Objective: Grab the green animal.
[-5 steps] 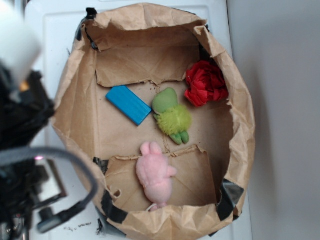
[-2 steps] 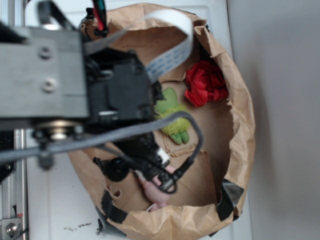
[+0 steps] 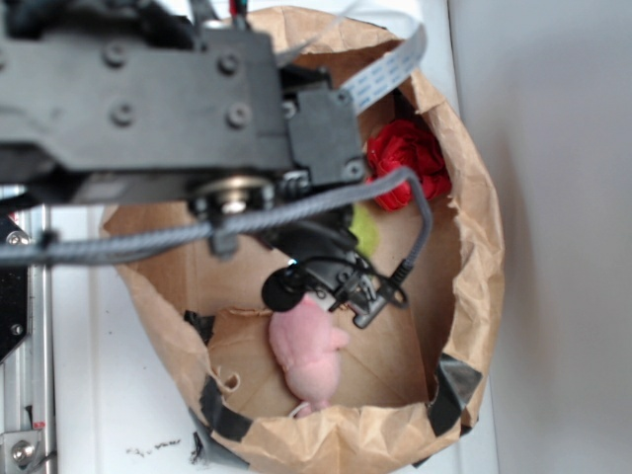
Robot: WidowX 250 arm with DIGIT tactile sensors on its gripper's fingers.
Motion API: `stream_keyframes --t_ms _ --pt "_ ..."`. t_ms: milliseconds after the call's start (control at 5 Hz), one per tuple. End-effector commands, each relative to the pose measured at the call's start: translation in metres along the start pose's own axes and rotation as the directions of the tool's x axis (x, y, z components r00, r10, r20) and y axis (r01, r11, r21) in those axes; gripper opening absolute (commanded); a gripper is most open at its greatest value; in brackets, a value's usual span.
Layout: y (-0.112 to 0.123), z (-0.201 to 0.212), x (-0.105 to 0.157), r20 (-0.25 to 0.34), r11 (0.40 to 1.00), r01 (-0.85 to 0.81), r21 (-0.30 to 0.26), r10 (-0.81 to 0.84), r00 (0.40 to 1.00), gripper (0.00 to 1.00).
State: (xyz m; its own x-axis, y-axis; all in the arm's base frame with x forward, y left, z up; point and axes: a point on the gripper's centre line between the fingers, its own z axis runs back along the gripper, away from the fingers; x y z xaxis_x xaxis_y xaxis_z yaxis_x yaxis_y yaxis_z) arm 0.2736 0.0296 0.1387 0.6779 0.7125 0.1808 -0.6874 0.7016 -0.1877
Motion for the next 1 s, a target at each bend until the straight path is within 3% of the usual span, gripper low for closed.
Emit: stream_keyframes --t_ms 0,200,400,600,800 --pt "-0.017 -0.008 0.043 -0.012 0.996 -0.079 -0.034 0.078 0.997 1.0" --pt "-0.021 -0.013 0.036 -0.033 0.983 0.165 -0.077 -0.168 0.985 1.0" --pt "-0.017 -0.009 0.01 -0.01 0.935 0.34 -0.102 -0.343 0.939 1.0" --pt "-0.015 -0.008 0.004 -0.006 0.839 0.528 -0.133 -0.533 0.846 1.0" --pt "-0.007 -0.002 -0.009 0.02 0.803 0.594 -0.049 -0.594 0.804 1.0"
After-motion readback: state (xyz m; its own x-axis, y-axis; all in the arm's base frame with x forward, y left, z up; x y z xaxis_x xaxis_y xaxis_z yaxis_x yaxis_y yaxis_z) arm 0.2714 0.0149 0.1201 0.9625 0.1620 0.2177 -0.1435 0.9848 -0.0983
